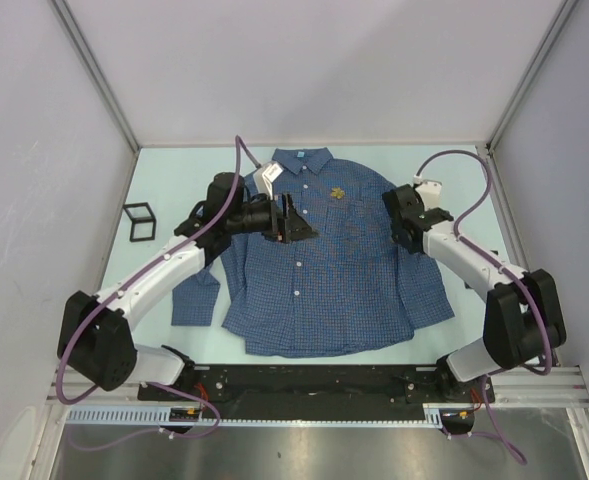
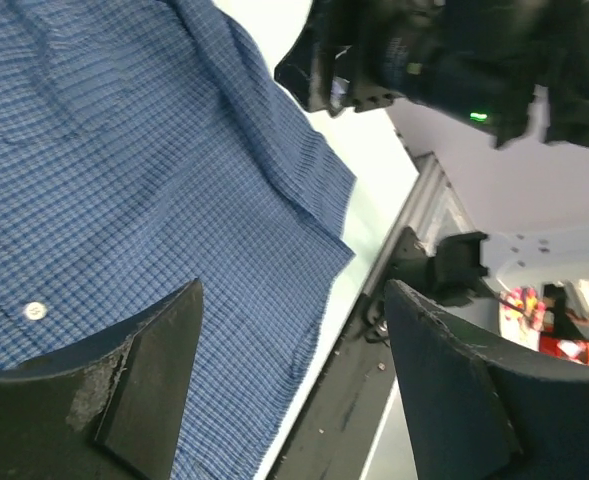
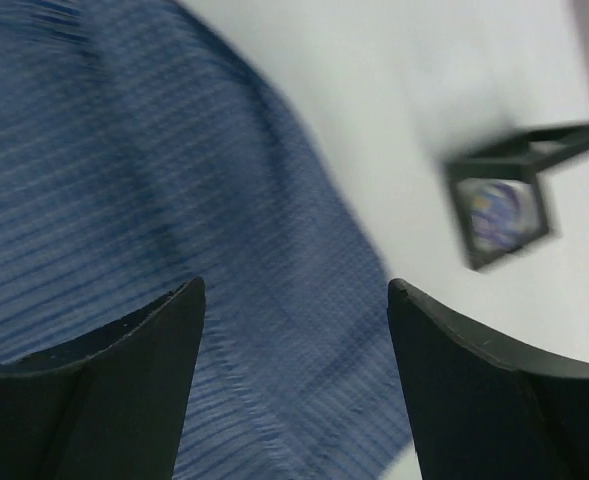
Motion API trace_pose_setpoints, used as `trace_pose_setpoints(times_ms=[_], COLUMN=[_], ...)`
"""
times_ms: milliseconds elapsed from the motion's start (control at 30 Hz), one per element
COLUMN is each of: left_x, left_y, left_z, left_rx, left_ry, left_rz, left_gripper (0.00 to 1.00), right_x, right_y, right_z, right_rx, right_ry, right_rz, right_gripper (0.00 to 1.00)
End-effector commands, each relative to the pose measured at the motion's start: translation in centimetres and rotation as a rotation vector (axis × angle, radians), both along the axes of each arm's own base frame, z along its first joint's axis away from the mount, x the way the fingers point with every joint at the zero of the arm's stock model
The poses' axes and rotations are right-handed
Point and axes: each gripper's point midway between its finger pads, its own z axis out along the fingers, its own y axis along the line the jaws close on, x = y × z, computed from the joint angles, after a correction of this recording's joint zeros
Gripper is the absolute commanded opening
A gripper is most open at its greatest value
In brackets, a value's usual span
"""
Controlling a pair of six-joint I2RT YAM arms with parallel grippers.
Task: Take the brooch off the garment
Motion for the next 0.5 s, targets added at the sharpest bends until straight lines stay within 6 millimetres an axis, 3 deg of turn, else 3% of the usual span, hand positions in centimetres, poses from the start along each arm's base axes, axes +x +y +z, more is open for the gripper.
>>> trace_pose_setpoints(times_ms=[0,100,200,267,300,333,367,400,433,467], left_x=[1.1,2.0,3.5,5.5,6.5,7.6,8.6,9.5,10.4,12.0], left_y=[0.5,0.9,1.3,1.4,1.3,1.4,0.7,0.0,-0.6,-1.0], left_z=[-1.0,-1.9,-2.7,-3.0,-4.4,-5.0,-3.9,-5.1,-5.0,-3.7], left_rx=[0.051,0.096,0.139,0.171,0.208,0.228,0.201,0.203,0.185,0.173], left_ry=[-0.036,-0.044,-0.07,-0.062,-0.027,0.0,-0.004,0.026,0.039,0.019], left_rz=[0.046,0.085,0.154,0.227,0.254,0.311,0.323,0.323,0.336,0.366], left_gripper=[0.77,0.76,0.76,0.74,0.72,0.71,0.68,0.67,0.65,0.59], right_x=[4.4,6.2,8.1,10.3,10.5,12.0,12.6,13.1,14.2,14.7], right_y=[8.8,14.2,17.3,17.8,18.7,18.1,18.3,18.3,18.7,18.8], right_z=[3.3,4.3,4.8,5.7,5.9,7.0,6.5,6.6,7.3,7.2], right_rx=[0.332,0.541,0.636,0.69,0.754,0.788,0.821,0.838,0.855,0.867], right_ry=[-0.204,-0.262,-0.32,-0.395,-0.396,-0.459,-0.462,-0.482,-0.538,-0.552], right_rz=[0.207,0.346,0.447,0.468,0.508,0.501,0.49,0.481,0.492,0.489], right_gripper=[0.76,0.74,0.73,0.72,0.68,0.66,0.63,0.58,0.57,0.55])
